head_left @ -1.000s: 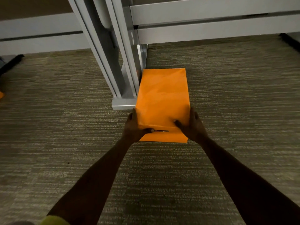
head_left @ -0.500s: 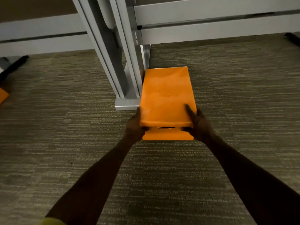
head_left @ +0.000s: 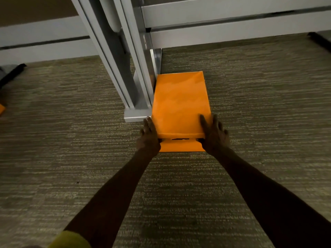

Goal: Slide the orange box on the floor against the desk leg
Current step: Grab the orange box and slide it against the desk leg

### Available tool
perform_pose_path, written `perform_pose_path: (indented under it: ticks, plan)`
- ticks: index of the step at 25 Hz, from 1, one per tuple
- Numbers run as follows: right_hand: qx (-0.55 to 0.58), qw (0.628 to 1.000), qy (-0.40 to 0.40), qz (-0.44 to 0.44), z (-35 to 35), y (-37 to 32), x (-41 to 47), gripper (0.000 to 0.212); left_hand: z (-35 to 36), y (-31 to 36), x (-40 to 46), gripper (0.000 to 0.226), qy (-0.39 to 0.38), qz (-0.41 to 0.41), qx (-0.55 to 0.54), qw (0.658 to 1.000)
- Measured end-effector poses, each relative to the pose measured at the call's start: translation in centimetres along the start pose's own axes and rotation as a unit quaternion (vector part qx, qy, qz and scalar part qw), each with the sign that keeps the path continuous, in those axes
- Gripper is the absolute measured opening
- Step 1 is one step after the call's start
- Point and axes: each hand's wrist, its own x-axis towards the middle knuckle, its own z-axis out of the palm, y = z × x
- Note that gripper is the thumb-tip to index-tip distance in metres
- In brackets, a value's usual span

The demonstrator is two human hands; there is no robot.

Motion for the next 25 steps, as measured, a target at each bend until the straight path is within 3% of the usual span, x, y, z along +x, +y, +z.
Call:
perform_pose_path:
  ticks: [3,6,11,18,25]
  plan:
    - [-0.048,0.992,0.103,-0.058,0.5,-0.6,-1.7,0.095,0.1,0.1,-1.9,0.091,0.097,0.136,0.127,0.978]
    - [-0.091,0.979,0.126,-0.130,2.7,-0.3,-3.7,0.093,2.2,-0.2,-4.8,0.085,0.112,0.257,0.204,0.938]
    - [-0.128,0.968,0.128,-0.176,4.2,0.8,-5.8,0.103,3.8,-1.0,-6.5,0.094,0.097,0.245,0.240,0.934]
    - [-0.140,0.976,0.067,-0.150,2.9,0.1,-3.8,0.120,2.9,0.0,-4.9,0.112,0.086,0.205,0.241,0.945]
    - [-0.142,0.976,0.075,-0.149,3.5,0.6,-4.3,0.121,3.1,-0.1,-5.2,0.114,0.071,0.186,0.240,0.950]
